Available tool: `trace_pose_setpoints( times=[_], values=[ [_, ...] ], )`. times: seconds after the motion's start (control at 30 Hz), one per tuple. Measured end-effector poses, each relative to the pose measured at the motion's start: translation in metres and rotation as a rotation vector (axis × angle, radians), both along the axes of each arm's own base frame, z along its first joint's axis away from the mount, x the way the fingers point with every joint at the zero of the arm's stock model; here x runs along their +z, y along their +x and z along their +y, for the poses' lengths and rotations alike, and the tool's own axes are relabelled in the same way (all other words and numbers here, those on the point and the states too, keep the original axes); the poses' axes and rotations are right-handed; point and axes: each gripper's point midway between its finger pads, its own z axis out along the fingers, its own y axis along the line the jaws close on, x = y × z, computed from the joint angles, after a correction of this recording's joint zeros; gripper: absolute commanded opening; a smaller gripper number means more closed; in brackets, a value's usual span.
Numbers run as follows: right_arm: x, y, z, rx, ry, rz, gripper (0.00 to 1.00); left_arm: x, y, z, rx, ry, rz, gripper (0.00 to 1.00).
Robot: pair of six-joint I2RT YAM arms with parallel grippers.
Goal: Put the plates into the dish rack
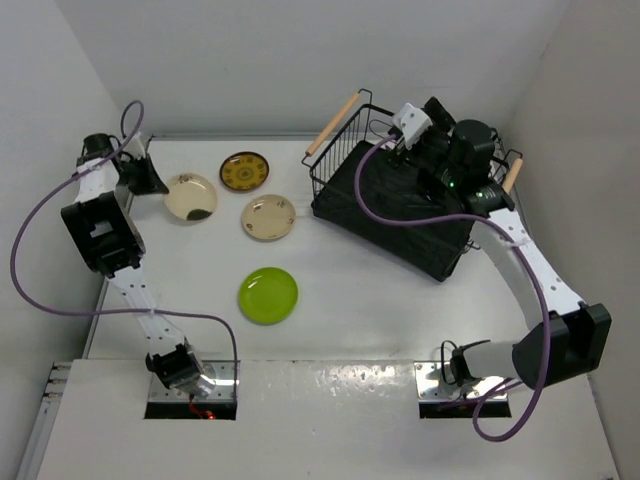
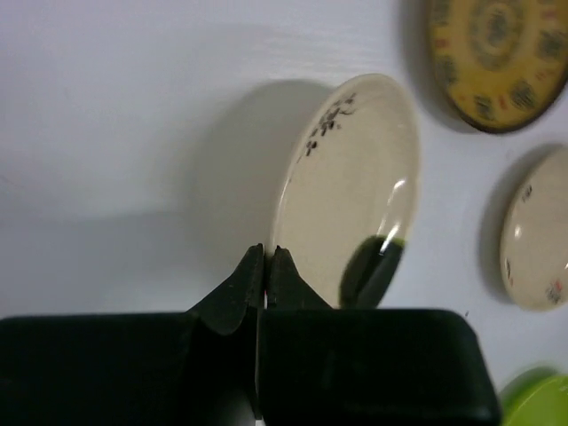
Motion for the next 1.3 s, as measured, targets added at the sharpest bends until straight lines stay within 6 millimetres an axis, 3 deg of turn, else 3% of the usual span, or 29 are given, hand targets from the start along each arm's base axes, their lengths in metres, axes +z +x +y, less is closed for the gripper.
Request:
trace_pose_setpoints(
  times=[0.07,0.2,0.3,0.33,0.37,0.5,0.63,0.73,0.83,0.9,0.93,0.97,1.07,1.1,1.13,1.3],
  values=[
    [0.003,0.001,0.012,0.06,0.011,0.042,0.96,0.039,0.001,-0.005,-0.099,0.078,-0.096,0.0],
    [0.008,0.005,0.041,0.198,0.061,0.131,0.89,0.158,0.003,-0.044,-0.352,0.262,-0.364,0.0],
    [0.003,0.011,0.065,0.296,0.122,0.206,0.82,0.243,-0.004,-0.105,-0.58,0.412,-0.571,0.0],
    [-0.001,0.015,0.074,0.321,0.151,0.234,0.79,0.253,-0.008,-0.119,-0.627,0.433,-0.597,0.0],
    [-0.007,0.017,0.084,0.347,0.183,0.275,0.74,0.262,-0.016,-0.146,-0.71,0.452,-0.627,0.0],
    [-0.032,0.034,0.129,0.435,0.296,0.419,0.72,0.259,-0.042,-0.235,-0.968,0.433,-0.648,0.0],
    [-0.053,0.039,0.179,0.538,0.39,0.538,0.7,0.243,-0.06,-0.283,-1.1,0.382,-0.611,0.0],
    [-0.065,0.022,0.208,0.615,0.433,0.618,0.66,0.246,-0.063,-0.293,-1.124,0.378,-0.614,0.0],
    [-0.068,0.006,0.225,0.675,0.448,0.647,0.64,0.252,-0.064,-0.295,-1.124,0.383,-0.63,0.0],
    [-0.074,-0.002,0.232,0.7,0.455,0.667,0.57,0.253,-0.064,-0.296,-1.125,0.382,-0.633,0.0],
    [-0.079,-0.005,0.233,0.703,0.455,0.681,0.51,0.253,-0.064,-0.297,-1.126,0.38,-0.633,0.0],
    [-0.084,-0.007,0.234,0.699,0.458,0.699,0.37,0.253,-0.065,-0.298,-1.13,0.377,-0.635,0.0],
    [-0.092,-0.007,0.233,0.683,0.457,0.714,0.16,0.254,-0.067,-0.303,-1.139,0.359,-0.639,0.0],
    [-0.093,-0.005,0.232,0.67,0.459,0.714,0.04,0.254,-0.068,-0.305,-1.141,0.35,-0.638,0.0],
    [-0.094,0.0,0.23,0.638,0.464,0.706,0.0,0.253,-0.071,-0.306,-1.144,0.333,-0.632,0.0],
    [-0.092,0.011,0.223,0.58,0.468,0.675,0.0,0.257,-0.074,-0.312,-1.145,0.296,-0.645,0.0]
  ],
)
